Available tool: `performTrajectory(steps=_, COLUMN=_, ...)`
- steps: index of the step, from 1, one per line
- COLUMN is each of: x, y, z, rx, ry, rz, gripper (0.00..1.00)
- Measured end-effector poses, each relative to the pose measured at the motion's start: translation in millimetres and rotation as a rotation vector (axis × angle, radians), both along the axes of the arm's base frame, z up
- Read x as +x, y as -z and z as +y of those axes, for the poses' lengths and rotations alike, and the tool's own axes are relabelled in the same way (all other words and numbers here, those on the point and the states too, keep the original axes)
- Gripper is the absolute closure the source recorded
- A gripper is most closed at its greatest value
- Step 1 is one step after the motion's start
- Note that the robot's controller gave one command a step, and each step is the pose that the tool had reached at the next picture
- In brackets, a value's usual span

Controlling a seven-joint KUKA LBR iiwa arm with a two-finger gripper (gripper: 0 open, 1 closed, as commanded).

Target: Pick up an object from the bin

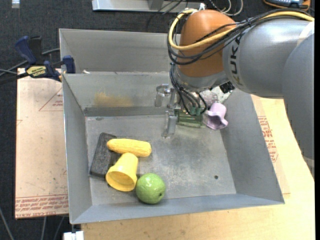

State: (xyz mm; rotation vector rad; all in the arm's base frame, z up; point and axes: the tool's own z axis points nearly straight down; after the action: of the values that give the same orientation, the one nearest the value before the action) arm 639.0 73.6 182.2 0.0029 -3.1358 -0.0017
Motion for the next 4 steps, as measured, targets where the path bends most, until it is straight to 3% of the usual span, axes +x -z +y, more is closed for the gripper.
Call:
performTrajectory(steps=1, x=1.4, y=-4.9, z=-0.2, rx=0.000, ry=0.001, rz=-0.007, gripper=0.00)
performTrajectory(steps=2, x=4.4, y=33.2, z=17.8, rx=0.000, ry=-0.035, rz=-0.016, gripper=0.00)
performTrajectory(steps=3, x=-19.5, y=80.1, z=41.6, rx=0.001, ry=0.010, rz=-0.006, gripper=0.00)
performTrajectory(steps=4, x=-16.9, y=97.2, z=58.4, rx=0.002, ry=0.058, rz=-0.010, gripper=0.00)
